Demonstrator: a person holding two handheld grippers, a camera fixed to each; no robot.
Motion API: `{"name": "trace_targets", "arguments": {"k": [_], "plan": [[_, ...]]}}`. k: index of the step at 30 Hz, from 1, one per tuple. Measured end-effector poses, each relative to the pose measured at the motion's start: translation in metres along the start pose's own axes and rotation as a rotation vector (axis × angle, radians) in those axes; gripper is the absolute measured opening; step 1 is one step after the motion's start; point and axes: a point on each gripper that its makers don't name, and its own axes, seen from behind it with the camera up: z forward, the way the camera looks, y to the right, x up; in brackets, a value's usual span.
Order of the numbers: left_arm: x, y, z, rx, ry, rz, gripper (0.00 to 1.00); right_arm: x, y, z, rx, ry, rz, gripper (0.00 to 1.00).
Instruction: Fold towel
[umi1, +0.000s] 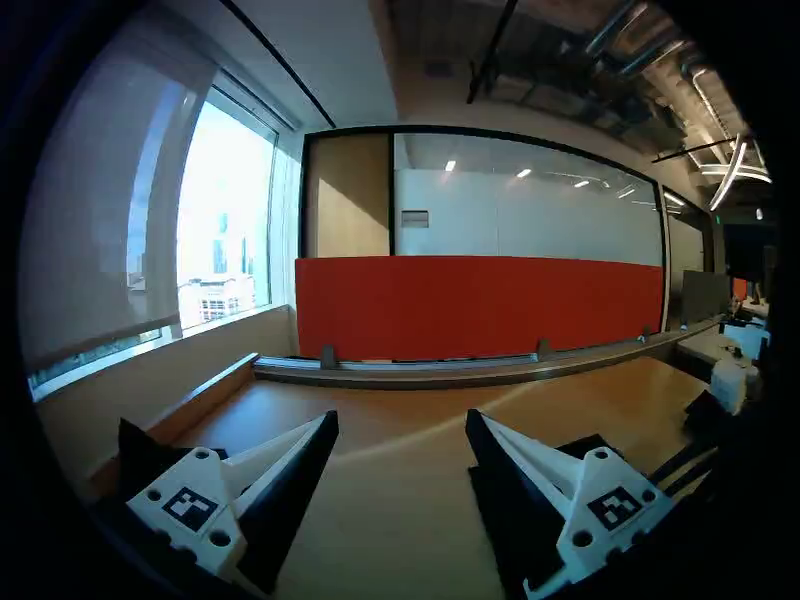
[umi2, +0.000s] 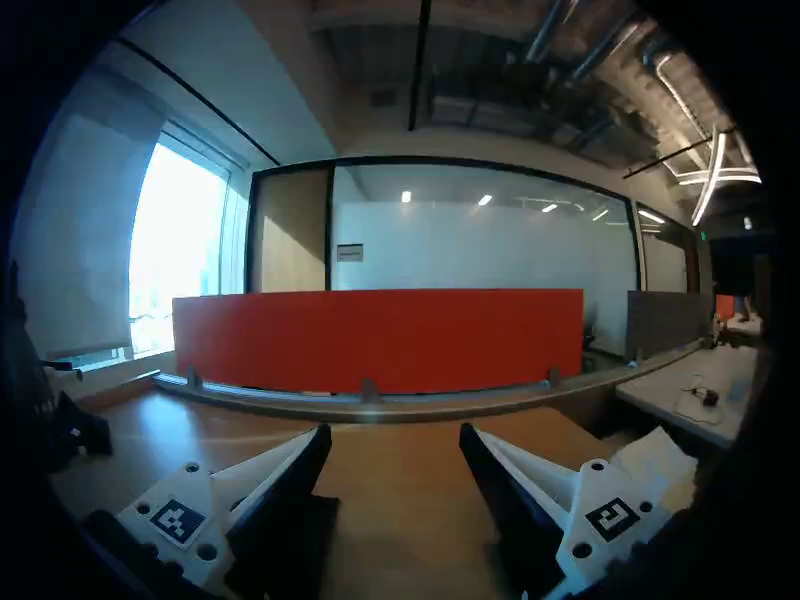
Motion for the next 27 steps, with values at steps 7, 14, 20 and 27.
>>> {"name": "trace_targets", "arguments": {"k": [7,14,20,27], "plan": [[0.026,0.005,-0.005,-0.021,-0.028,0.003,0.94,0.019,-0.003,-0.002,0.014,-0.026,-0.021,1.00],[0.033,0.015,-0.006,-0.074,-0.086,0.039,0.94,0.025,-0.018,-0.002,0.099,-0.091,-0.072,1.00],[0.023,0.029,-0.006,-0.140,-0.150,0.082,0.94,0.021,-0.032,-0.002,0.196,-0.152,-0.132,1.00],[0.005,0.049,-0.009,-0.230,-0.231,0.137,0.94,0.005,-0.049,-0.009,0.317,-0.246,-0.207,1.00]]}}
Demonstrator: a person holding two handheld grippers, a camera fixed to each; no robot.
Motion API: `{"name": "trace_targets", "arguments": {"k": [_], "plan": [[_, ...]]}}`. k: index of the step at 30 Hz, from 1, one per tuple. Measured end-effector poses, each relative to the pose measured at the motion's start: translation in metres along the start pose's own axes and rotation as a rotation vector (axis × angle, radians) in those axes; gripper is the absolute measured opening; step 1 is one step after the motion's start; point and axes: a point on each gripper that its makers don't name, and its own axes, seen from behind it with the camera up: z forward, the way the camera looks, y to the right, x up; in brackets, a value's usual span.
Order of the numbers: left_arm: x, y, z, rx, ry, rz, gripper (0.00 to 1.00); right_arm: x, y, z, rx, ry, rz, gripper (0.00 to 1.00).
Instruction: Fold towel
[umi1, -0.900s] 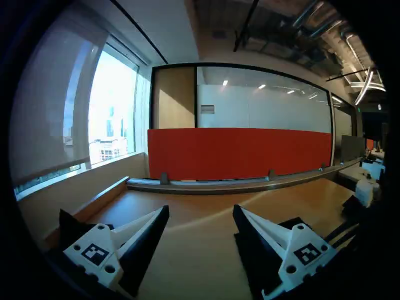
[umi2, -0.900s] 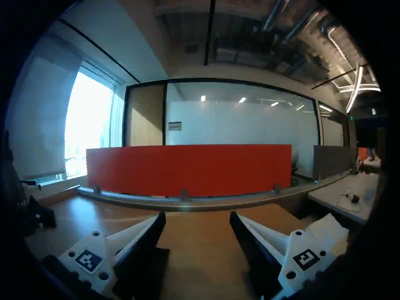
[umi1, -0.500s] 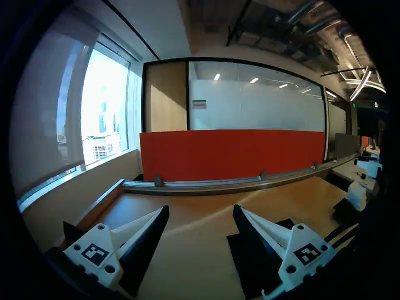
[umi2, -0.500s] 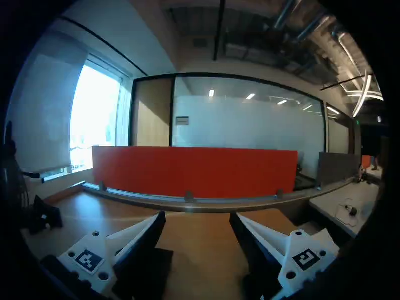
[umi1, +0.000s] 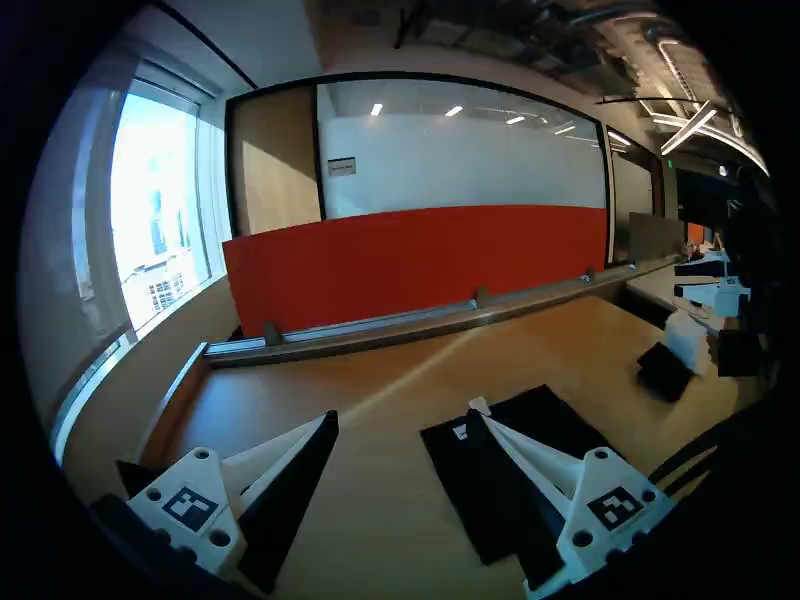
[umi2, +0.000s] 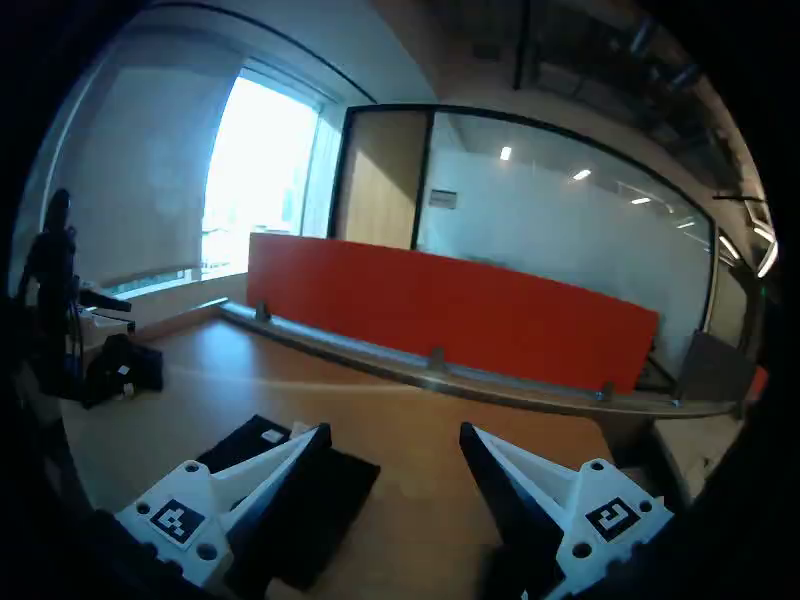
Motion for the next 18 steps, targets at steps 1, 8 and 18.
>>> {"name": "trace_targets", "arguments": {"k": [1,8,18], "plan": [[-0.003,0.003,0.001,-0.014,-0.011,0.007,0.94,-0.003,-0.003,0.000,0.016,-0.014,-0.011,1.00],[-0.021,0.025,0.003,-0.103,-0.086,0.051,0.95,-0.025,-0.018,0.000,0.115,-0.112,-0.082,1.00],[-0.044,0.041,0.010,-0.156,-0.144,0.068,0.95,-0.049,-0.032,0.002,0.191,-0.179,-0.107,1.00]]}}
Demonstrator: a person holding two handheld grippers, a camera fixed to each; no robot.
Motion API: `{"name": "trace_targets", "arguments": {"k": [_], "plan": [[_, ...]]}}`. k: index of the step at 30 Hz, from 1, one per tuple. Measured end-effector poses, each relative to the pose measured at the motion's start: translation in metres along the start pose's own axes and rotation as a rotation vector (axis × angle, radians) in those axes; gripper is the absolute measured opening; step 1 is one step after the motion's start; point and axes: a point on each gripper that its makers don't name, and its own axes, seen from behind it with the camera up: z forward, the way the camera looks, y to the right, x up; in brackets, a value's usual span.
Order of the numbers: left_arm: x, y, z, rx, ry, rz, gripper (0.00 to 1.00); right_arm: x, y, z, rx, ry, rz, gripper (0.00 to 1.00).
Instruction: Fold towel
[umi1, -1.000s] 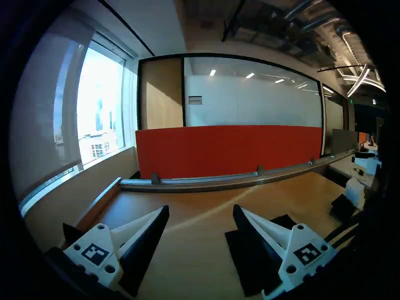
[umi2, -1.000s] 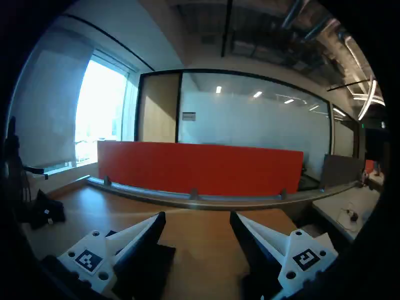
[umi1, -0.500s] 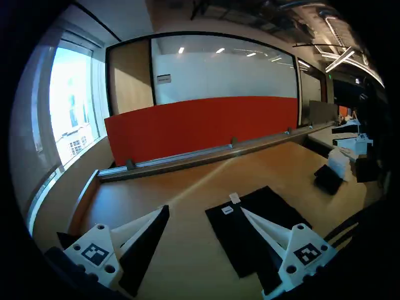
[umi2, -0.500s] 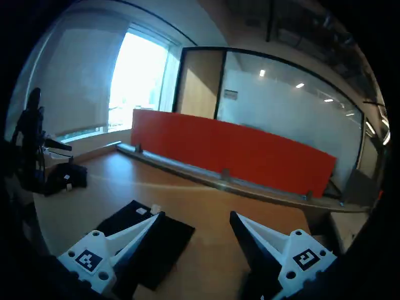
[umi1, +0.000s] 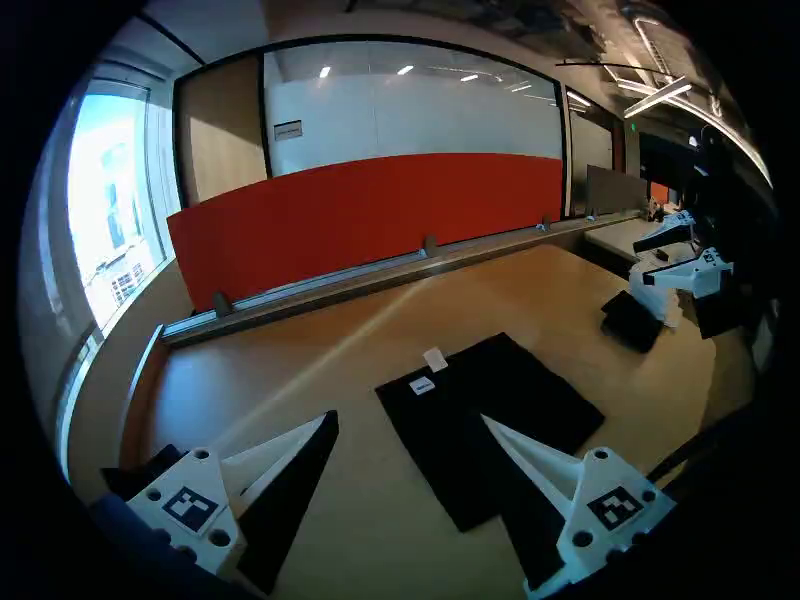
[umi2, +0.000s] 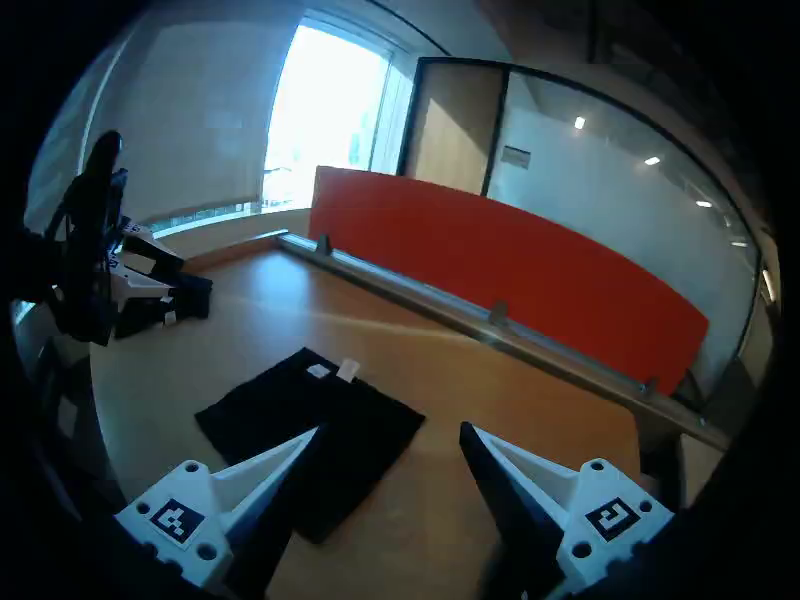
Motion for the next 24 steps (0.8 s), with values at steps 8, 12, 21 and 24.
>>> {"name": "trace_targets", "arguments": {"k": [8,12,21,24], "plan": [[-0.030,0.012,0.016,-0.034,-0.049,-0.002,0.94,-0.022,-0.013,0.014,0.035,-0.038,0.009,1.00],[-0.048,0.018,0.024,-0.050,-0.076,-0.006,0.95,-0.037,-0.021,0.023,0.054,-0.062,0.024,1.00],[-0.088,0.033,0.044,-0.087,-0.133,-0.001,0.95,-0.073,-0.037,0.043,0.073,-0.105,0.030,1.00],[-0.100,0.037,0.050,-0.098,-0.152,0.003,0.95,-0.084,-0.043,0.049,0.080,-0.119,0.030,1.00]]}}
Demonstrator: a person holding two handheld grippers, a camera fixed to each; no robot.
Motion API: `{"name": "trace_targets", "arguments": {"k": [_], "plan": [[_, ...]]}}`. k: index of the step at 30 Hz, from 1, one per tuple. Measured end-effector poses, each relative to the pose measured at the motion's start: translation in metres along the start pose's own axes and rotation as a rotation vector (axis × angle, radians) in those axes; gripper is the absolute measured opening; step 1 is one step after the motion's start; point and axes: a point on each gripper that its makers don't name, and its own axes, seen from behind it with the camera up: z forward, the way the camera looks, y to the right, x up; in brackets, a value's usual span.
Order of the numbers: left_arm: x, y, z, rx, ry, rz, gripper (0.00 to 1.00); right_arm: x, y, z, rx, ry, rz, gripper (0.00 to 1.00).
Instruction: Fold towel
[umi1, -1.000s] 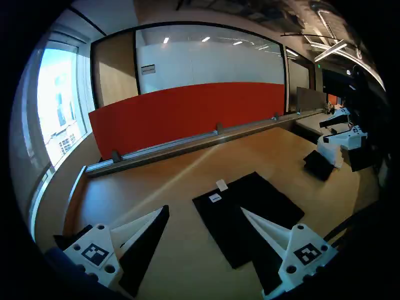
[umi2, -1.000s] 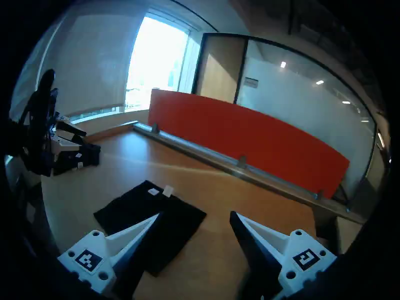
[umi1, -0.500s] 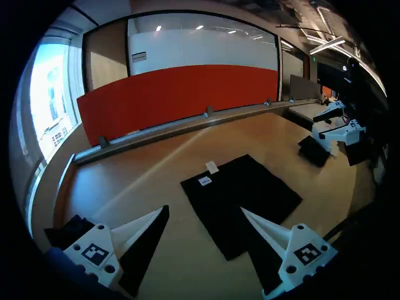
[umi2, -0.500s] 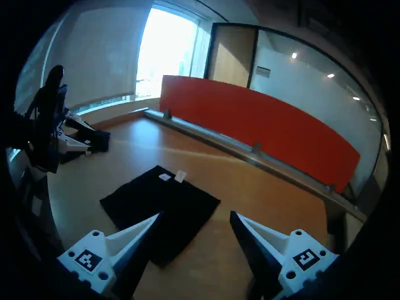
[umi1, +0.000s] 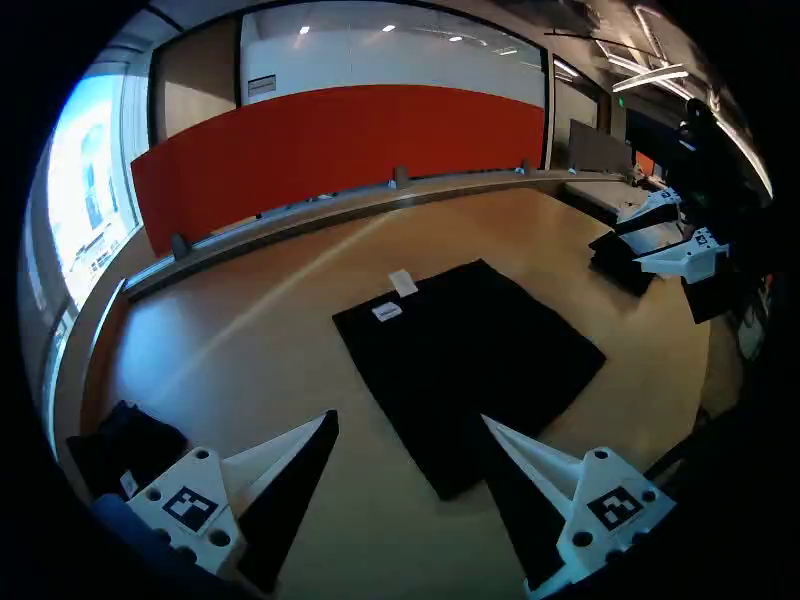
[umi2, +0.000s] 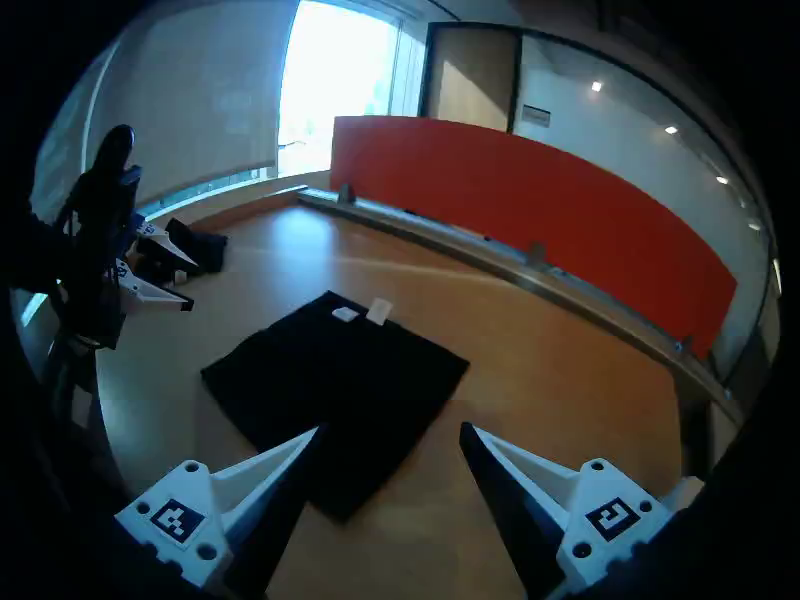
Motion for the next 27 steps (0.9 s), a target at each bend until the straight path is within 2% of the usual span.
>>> {"name": "trace_targets", "arguments": {"k": [12,27], "plan": [[-0.046,0.015,0.026,-0.047,-0.079,-0.005,0.95,-0.047,-0.016,0.023,0.023,-0.056,0.005,1.00],[-0.086,0.026,0.050,-0.069,-0.149,0.024,0.94,-0.100,-0.031,0.041,0.049,-0.128,-0.004,1.00]]}}
